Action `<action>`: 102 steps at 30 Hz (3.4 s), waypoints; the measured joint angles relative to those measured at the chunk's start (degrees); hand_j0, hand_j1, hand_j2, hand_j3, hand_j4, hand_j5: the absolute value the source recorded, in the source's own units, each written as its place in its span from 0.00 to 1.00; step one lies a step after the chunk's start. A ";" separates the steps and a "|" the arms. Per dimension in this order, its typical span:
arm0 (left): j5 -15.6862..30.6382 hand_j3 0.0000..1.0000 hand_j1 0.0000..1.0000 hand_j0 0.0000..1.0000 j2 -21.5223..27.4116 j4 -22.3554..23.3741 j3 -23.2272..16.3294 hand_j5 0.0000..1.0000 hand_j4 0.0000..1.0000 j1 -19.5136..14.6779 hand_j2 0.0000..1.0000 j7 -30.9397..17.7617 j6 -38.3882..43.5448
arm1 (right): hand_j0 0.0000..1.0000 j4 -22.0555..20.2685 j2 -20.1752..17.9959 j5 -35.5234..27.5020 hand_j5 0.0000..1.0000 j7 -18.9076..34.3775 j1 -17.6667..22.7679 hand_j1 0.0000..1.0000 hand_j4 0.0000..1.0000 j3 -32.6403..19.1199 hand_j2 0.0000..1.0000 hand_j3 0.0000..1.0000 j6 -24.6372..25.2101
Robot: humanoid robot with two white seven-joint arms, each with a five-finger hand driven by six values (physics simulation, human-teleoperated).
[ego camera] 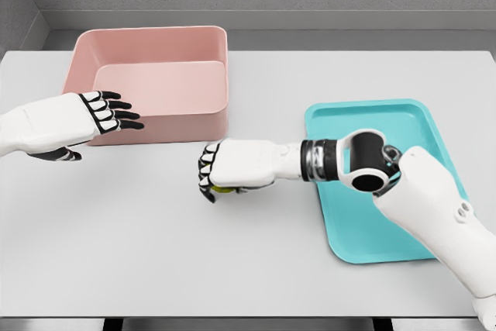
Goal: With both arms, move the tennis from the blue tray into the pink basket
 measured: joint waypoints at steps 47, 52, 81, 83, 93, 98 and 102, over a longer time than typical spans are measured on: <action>-3.41 1.00 1.00 1.00 -4.58 -0.83 -2.73 1.00 1.00 -3.59 1.00 -0.07 0.00 | 1.00 -9.34 -13.42 -11.47 1.00 -0.12 10.90 1.00 1.00 -26.22 1.00 1.00 0.22; -5.81 1.00 1.00 1.00 -9.01 -1.09 -8.25 1.00 1.00 -9.05 1.00 -0.46 0.02 | 1.00 -9.83 -16.34 -18.77 1.00 -0.05 27.68 1.00 1.00 -44.02 1.00 1.00 -0.02; 0.03 1.00 1.00 1.00 -17.83 1.92 -24.67 1.00 1.00 -14.33 1.00 -0.88 -0.01 | 1.00 -9.99 -10.63 -23.25 1.00 -0.36 35.95 1.00 1.00 -57.54 1.00 1.00 0.07; 0.13 1.00 1.00 1.00 -17.97 2.20 -25.28 1.00 1.00 -14.33 1.00 -0.88 -0.01 | 1.00 -9.99 -10.62 -23.28 1.00 -0.36 35.95 1.00 1.00 -57.55 1.00 1.00 0.07; 0.01 1.00 1.00 1.00 -20.22 5.56 -26.96 1.00 1.00 -15.20 1.00 -0.88 -0.01 | 1.00 -9.99 -10.54 -23.30 1.00 -0.36 35.95 1.00 1.00 -57.55 1.00 1.00 0.07; -0.05 1.00 1.00 1.00 -20.71 6.65 -27.47 1.00 1.00 -15.20 1.00 -0.88 -0.01 | 1.00 -9.99 -10.53 -23.30 1.00 -0.36 35.95 1.00 1.00 -57.55 1.00 1.00 0.07; -0.18 1.00 1.00 1.00 -21.78 8.07 -28.14 1.00 1.00 -16.00 1.00 -0.93 0.00 | 1.00 -9.99 -10.53 -23.30 1.00 -0.36 35.95 1.00 1.00 -57.55 1.00 1.00 0.07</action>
